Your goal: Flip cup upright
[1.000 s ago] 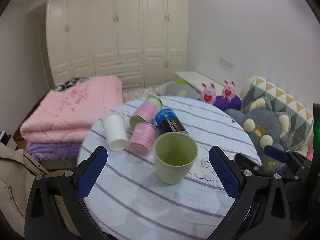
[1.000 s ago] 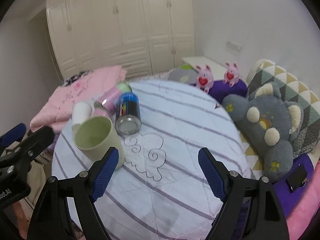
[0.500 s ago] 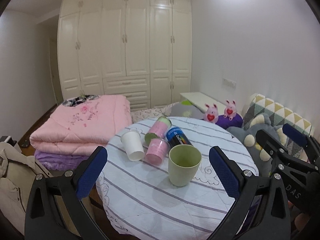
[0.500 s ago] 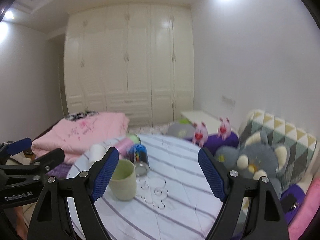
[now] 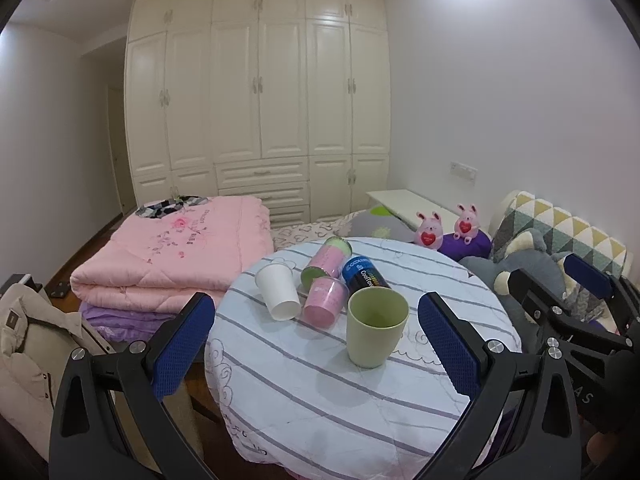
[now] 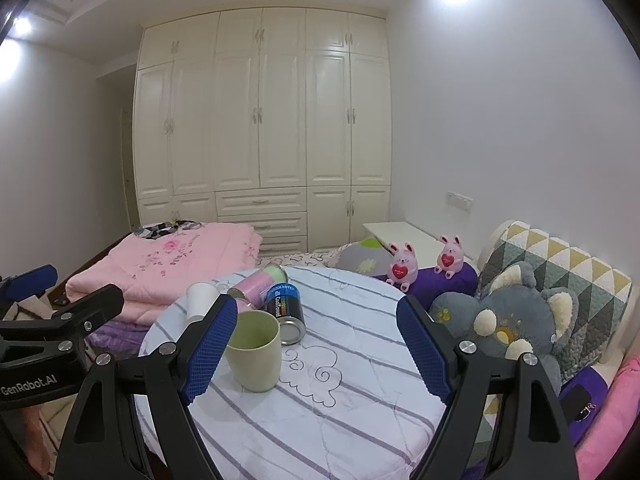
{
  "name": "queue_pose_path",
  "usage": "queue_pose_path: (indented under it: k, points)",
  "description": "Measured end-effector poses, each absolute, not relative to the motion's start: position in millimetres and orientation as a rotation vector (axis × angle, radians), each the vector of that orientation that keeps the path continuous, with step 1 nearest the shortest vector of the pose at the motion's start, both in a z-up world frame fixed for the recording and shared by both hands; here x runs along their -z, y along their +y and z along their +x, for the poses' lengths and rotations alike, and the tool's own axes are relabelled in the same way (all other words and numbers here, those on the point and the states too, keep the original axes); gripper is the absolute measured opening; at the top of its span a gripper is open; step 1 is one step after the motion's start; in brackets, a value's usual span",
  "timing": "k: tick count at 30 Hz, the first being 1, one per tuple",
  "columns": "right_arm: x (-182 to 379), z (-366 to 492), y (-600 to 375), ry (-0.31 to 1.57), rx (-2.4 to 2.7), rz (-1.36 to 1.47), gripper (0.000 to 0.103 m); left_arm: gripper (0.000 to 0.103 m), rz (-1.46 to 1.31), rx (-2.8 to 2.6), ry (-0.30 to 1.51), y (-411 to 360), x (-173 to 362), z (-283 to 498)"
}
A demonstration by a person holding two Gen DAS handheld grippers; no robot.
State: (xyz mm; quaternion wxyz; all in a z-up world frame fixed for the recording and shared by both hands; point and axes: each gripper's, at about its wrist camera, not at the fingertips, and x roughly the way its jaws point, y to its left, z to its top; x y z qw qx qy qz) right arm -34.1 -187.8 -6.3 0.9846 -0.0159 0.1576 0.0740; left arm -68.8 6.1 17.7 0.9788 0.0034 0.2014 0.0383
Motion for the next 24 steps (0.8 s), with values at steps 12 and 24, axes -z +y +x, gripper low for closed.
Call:
queue_pose_path:
  k: [12, 24]
  points:
    - [12, -31, -191, 0.343, -0.158, -0.027, 0.083, 0.103, 0.017, -0.072, 0.408, -2, -15, -67]
    - [15, -26, -195, 0.363, -0.148, -0.017, 0.083, 0.103, 0.024, -0.061, 0.409, -7, -10, -59]
